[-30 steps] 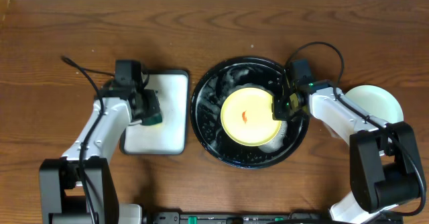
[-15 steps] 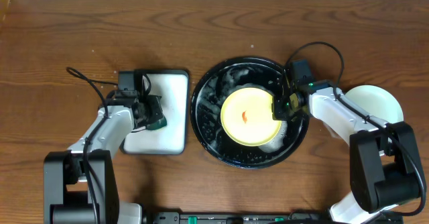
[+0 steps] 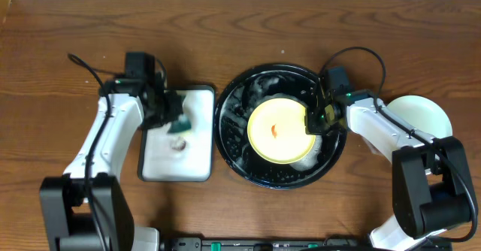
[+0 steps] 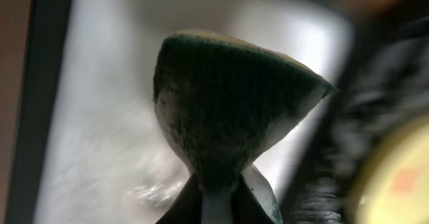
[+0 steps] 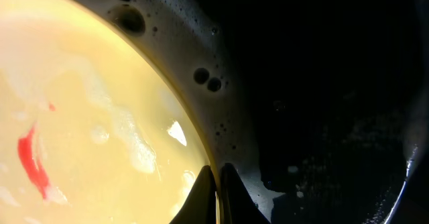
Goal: Clean dirty plates on tray and stack at the side
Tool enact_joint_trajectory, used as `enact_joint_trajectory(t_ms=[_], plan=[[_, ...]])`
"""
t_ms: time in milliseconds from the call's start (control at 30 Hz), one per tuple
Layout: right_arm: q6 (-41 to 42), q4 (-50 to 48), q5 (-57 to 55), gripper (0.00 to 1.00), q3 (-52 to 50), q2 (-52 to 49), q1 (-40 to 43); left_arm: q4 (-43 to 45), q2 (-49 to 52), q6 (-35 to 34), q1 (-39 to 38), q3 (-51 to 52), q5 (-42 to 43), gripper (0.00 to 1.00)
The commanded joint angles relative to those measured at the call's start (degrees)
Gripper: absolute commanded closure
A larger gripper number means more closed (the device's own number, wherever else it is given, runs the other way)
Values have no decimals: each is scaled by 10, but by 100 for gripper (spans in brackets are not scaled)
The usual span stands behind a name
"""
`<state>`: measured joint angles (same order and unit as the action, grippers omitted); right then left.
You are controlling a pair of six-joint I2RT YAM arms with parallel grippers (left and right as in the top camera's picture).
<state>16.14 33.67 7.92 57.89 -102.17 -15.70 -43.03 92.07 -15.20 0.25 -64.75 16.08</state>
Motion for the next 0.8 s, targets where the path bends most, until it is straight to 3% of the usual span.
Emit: enact_joint_trajectory(t_ms=[0,100,367,533,767], plan=[[5,-7,-21,99,-6,7,4,3,-20,-4,-15,-41,106,92],[5,-7,-21,99,-6,7,4,24,-20,-31,-49,-43,130,92],[-10,-14,-21,99,-6,7,4,114,7,-40,-225,-40,128,92],[-10,-13,-21,99,-6,7,3,158,73,-116,-304,-40,94,92],[-10,-11,-21,99,-6,7,3,245,181,-208,-350,-40,94,92]])
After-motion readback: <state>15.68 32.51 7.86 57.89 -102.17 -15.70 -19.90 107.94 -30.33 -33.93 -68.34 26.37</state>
